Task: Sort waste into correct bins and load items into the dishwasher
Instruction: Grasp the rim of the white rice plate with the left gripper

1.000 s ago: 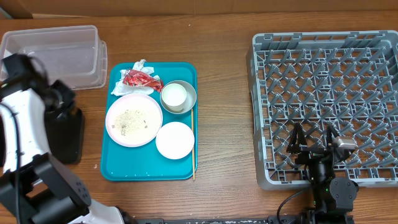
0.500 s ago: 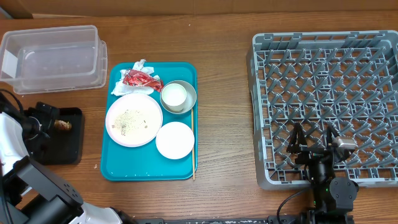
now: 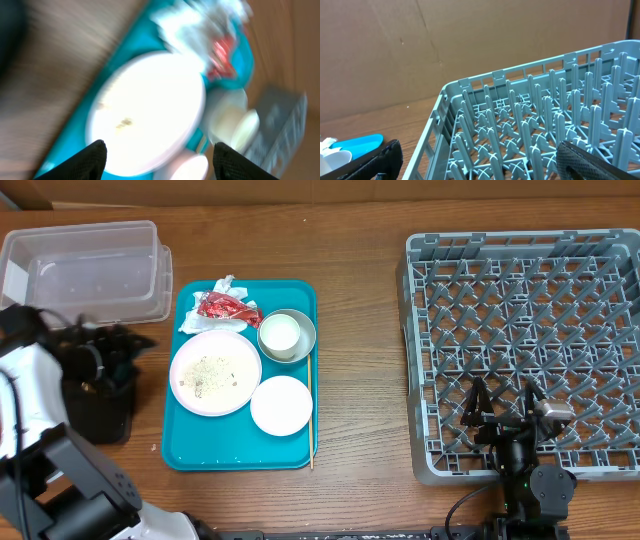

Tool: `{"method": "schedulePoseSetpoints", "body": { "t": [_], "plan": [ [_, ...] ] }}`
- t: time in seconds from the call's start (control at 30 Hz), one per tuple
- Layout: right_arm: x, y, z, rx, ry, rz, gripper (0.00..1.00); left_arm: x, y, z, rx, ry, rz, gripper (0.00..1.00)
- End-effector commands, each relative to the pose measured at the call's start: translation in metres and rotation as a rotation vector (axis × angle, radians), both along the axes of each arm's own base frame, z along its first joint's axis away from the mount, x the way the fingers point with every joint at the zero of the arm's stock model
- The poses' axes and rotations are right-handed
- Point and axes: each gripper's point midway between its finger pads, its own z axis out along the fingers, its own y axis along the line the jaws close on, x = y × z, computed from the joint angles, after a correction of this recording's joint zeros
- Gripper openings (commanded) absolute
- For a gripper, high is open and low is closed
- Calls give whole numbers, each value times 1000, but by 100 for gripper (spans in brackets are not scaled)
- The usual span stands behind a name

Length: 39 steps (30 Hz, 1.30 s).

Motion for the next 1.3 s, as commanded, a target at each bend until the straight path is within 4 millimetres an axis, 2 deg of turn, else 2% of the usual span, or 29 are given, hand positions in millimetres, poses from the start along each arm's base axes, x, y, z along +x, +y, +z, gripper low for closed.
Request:
{"method": "schedulePoseSetpoints", "body": {
  "t": [0.0,0.17,0.2,0.27,0.33,0.43,0.5,0.53,0.67,0.73,1.03,1.27],
  "plan": [
    [0,-2,-2,-4,-4,-8,100,12,-58,12,-49,-138,-264,70],
    [0,-2,-2,-5,-4,-8,100,19,-119,10,-26,-151,-450,65],
    [0,-2,-2,-5,-4,-8,100,18,-138,3,27,-123,-508,59],
    [0,-2,-2,-5,-4,-8,100,16,-148,-10,125,-46,-523,53],
    [0,-2,-2,-5,-4,-8,100,12,-148,-24,268,65,-471,50],
    [0,-2,-2,-4,-4,-8,100,12,-145,-35,464,162,-357,30],
    [0,-2,-2,-5,-4,-8,100,14,-154,-36,530,154,-348,7],
    [0,-2,-2,-5,-4,-8,100,15,-163,-36,544,140,-358,4],
    [0,-2,-2,-5,-4,-8,100,15,-193,-40,548,97,-403,4],
    [0,-2,-2,-5,-4,-8,100,11,-199,-44,558,110,-380,4],
    [0,-2,-2,-4,-4,-8,100,-4,-191,-76,616,144,-330,4],
    [0,-2,-2,-5,-4,-8,100,-12,-197,-83,580,158,-350,4]
  ]
}}
